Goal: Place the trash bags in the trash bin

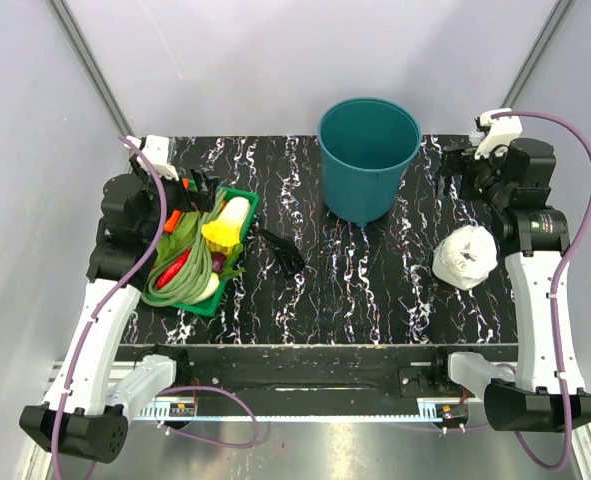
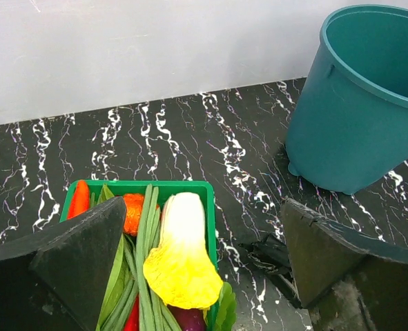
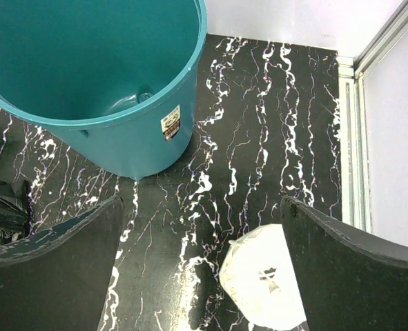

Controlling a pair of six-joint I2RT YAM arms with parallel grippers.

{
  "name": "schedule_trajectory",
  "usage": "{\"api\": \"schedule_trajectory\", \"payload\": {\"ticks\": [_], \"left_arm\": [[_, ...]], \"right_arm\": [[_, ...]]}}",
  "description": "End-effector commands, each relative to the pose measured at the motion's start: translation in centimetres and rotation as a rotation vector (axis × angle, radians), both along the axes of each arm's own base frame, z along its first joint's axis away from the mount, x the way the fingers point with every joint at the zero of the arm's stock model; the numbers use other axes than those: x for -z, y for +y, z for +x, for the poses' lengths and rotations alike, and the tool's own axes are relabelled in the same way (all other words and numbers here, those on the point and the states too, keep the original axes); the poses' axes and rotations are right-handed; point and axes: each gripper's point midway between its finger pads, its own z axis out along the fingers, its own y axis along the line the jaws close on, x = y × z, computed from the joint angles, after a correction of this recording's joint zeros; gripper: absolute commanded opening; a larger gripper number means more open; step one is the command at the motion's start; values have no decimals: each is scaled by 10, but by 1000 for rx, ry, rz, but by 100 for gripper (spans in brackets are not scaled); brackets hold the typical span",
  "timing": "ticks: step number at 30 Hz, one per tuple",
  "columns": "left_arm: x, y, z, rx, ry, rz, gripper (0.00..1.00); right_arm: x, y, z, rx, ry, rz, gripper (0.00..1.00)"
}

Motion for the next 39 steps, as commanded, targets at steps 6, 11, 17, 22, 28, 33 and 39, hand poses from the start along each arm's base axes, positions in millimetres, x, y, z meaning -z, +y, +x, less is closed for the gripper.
{"api": "schedule_trajectory", "payload": {"ticks": [6, 11, 17, 22, 28, 33, 39], "left_arm": [[-20, 4, 5, -32, -66, -5, 99], [-23, 8, 5, -45, -75, 13, 99], [-20, 11, 5, -53, -41, 43, 99], [-15, 11, 7, -53, 3, 64, 99], [-11, 7, 6, -30, 12, 62, 99], [-9, 6, 5, -26, 10, 58, 99], [-3, 7, 4, -25, 19, 64, 99]], "right_arm": [[2, 5, 3, -23, 15, -19, 100], [2, 14, 3, -36, 28, -51, 100], [-19, 12, 12, 5, 7, -80, 100], [-22, 6, 38, 65, 40, -97, 100], [-18, 7, 83, 102, 92, -75, 95], [-16, 15, 129, 103, 113, -36, 95], [23, 25, 189, 100, 225, -20, 91]]}}
